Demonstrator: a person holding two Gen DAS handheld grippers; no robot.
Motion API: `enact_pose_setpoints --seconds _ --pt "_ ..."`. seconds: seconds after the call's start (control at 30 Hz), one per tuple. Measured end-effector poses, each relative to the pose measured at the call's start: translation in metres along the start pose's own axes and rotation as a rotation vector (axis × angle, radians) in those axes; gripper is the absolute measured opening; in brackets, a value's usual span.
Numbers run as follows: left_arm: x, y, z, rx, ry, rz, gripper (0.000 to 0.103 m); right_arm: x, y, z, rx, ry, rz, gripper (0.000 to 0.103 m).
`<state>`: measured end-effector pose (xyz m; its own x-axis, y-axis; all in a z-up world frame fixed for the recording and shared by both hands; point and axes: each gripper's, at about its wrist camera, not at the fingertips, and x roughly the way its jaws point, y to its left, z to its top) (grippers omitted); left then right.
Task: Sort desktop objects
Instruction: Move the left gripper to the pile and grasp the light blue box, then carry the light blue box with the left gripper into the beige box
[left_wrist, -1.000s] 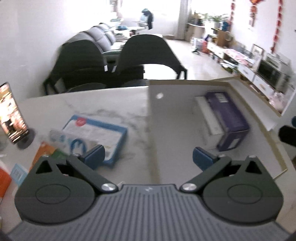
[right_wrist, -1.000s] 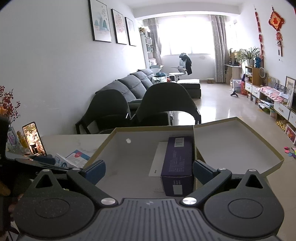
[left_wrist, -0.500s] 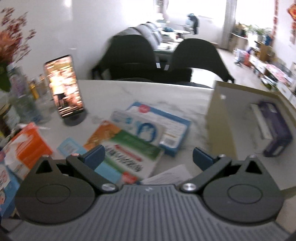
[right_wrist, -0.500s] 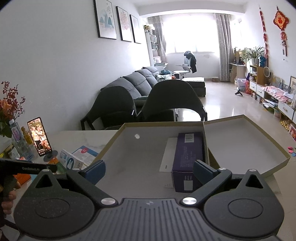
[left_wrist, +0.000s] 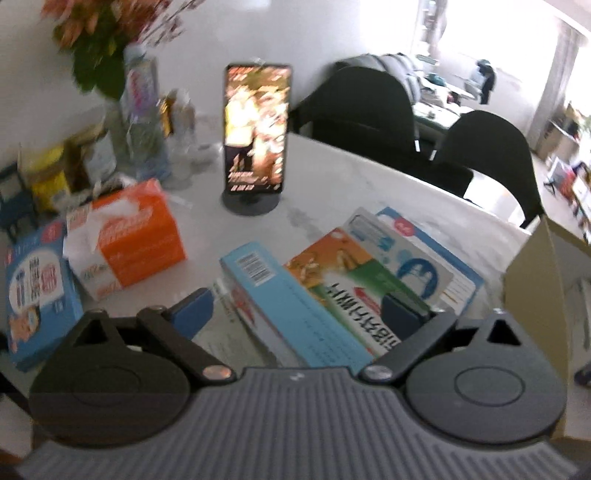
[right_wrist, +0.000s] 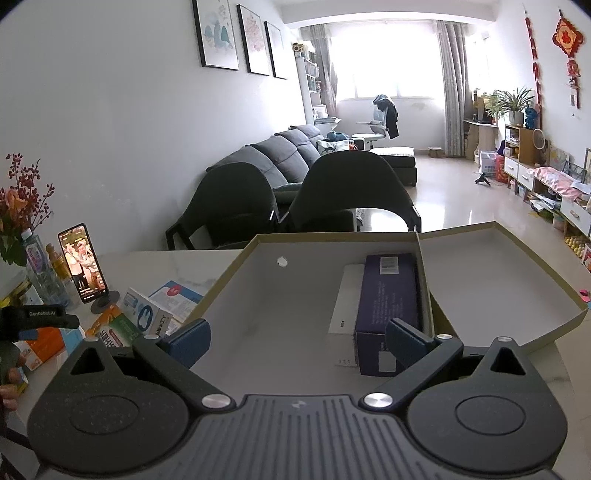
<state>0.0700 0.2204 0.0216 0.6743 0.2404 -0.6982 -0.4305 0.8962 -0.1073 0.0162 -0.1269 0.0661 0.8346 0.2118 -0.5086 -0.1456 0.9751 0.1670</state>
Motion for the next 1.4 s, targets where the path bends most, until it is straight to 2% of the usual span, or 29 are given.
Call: enact_pose_setpoints --seconds 0.2,0.57,0.67,0.73,0.83,1.03,1.27,1.4 --pt "0.019 0.009 -0.003 -0.065 0.056 -0.015 0.088 0.002 0.001 -0.001 0.001 0.007 0.003 0.101" --pt "0.047 0.000 -0.014 -0.077 0.098 0.009 0.083 0.005 0.001 -0.002 0.000 0.016 0.003 0.101" --pt "0.049 -0.002 -0.015 -0.084 0.093 0.012 0.077 0.006 0.002 -0.003 0.000 0.019 0.003 0.101" --pt "0.048 -0.004 -0.015 -0.077 0.084 0.014 0.068 0.007 0.002 -0.003 -0.001 0.019 0.003 0.101" --pt "0.046 -0.006 -0.015 -0.060 0.074 0.031 0.063 0.007 0.001 -0.003 0.001 0.019 0.002 0.101" --pt "0.038 -0.006 -0.014 0.022 0.045 0.111 0.044 0.009 0.001 -0.004 0.002 0.024 0.003 0.101" --pt "0.039 0.000 -0.013 0.038 0.056 0.109 0.045 0.012 0.006 -0.004 -0.007 0.030 0.018 0.101" --pt "0.040 -0.001 -0.015 0.038 0.048 0.122 0.041 0.012 0.008 -0.004 -0.017 0.031 0.022 0.101"
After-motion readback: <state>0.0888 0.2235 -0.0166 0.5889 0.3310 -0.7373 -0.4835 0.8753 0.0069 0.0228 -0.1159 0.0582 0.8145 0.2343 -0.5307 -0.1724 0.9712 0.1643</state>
